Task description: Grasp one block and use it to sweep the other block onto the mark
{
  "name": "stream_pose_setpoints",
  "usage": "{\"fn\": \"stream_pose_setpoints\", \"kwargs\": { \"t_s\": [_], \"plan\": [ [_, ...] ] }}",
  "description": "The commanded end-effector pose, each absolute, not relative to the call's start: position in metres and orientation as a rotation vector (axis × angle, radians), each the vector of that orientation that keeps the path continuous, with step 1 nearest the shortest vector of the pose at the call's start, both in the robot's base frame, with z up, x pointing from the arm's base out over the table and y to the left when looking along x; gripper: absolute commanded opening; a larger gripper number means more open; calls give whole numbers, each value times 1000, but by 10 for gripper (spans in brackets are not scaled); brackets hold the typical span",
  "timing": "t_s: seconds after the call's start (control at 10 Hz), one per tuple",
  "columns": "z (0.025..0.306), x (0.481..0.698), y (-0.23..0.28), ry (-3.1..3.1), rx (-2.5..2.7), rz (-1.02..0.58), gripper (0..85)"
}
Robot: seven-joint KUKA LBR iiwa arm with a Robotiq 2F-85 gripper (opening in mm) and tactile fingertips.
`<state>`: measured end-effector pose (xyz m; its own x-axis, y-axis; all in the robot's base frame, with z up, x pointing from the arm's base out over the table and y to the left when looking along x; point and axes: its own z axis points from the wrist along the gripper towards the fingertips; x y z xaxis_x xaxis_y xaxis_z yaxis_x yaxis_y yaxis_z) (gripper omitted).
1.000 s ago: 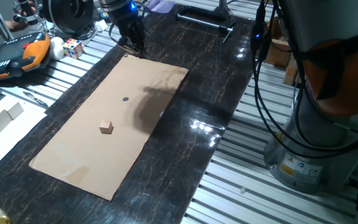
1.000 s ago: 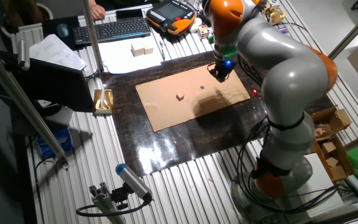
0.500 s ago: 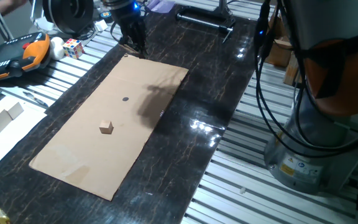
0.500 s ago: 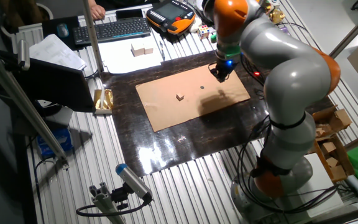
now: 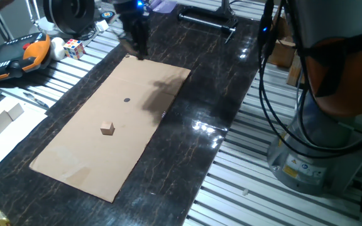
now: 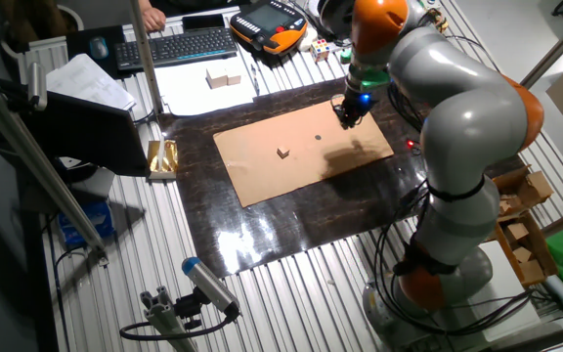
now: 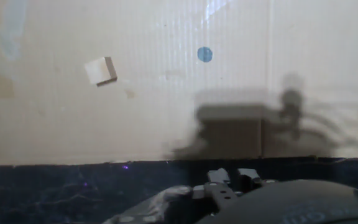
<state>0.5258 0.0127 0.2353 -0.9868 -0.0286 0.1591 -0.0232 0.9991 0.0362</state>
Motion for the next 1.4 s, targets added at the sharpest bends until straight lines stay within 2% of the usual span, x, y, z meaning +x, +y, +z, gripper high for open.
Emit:
{"fn": "stream_pose_setpoints", "kwargs": {
  "t_s": [0.0, 0.1, 0.2, 0.5, 0.7, 0.9, 1.3],
  "plan": [
    [231, 536, 48, -3002, 17, -37, 547],
    [223, 545, 69, -3027, -10, -6, 637],
    [215, 554, 88, -3038, -21, 25, 687],
    [180, 570, 139, -3051, -47, 28, 707],
    [152, 569, 168, -3080, -43, 39, 713],
    [124, 567, 173, -3135, -47, -43, 743],
    [121, 566, 172, -3131, 15, -12, 777]
  ]
}}
